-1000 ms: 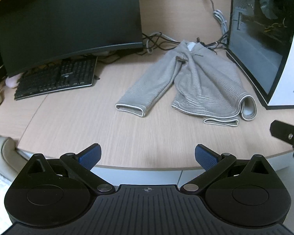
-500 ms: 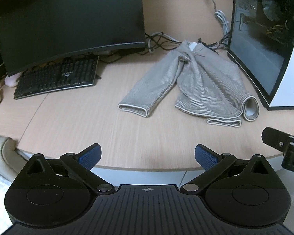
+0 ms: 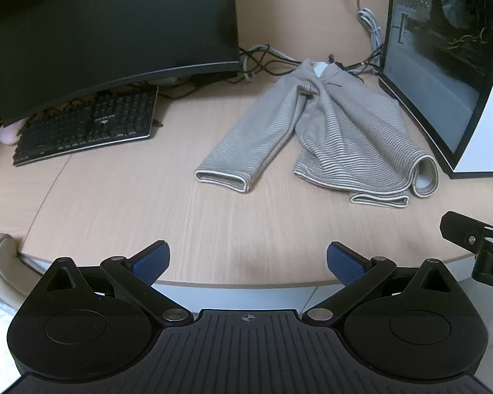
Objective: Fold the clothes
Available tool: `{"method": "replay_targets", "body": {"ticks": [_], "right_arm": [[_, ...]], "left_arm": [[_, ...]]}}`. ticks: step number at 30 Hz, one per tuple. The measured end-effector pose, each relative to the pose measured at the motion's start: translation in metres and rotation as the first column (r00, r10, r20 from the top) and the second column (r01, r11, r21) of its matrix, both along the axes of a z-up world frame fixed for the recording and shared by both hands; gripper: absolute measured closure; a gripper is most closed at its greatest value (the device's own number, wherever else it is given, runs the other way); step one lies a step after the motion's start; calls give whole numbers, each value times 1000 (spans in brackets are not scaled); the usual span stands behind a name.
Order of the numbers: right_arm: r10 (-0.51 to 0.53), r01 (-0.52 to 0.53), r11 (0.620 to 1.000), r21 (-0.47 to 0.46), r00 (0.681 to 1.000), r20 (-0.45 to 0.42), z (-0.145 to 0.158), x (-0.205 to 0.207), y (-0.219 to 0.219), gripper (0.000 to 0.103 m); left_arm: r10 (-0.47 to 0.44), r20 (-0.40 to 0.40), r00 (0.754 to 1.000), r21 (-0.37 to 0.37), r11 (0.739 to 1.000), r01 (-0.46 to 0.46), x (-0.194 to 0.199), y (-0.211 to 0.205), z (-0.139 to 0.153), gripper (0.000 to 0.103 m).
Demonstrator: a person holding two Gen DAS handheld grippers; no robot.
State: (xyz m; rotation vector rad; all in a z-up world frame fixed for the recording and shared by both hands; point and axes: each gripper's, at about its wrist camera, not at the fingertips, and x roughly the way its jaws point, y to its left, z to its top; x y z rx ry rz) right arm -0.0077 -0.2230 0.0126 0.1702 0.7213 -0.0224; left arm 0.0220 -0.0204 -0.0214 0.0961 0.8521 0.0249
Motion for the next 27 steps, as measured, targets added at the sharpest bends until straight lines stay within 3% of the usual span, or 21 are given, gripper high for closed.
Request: {"method": "replay_targets", "body": {"ticks": [7, 27], "right_arm": [[7, -7, 1000, -13, 1000, -14, -2, 7, 3, 0], [-78, 77, 997, -27, 996, -47, -9, 29, 27, 0]], "left_arm": [[14, -17, 1000, -29, 999, -15, 0, 4, 14, 0], [-57, -46, 997, -41, 998, 55, 48, 26, -4, 0]]}}
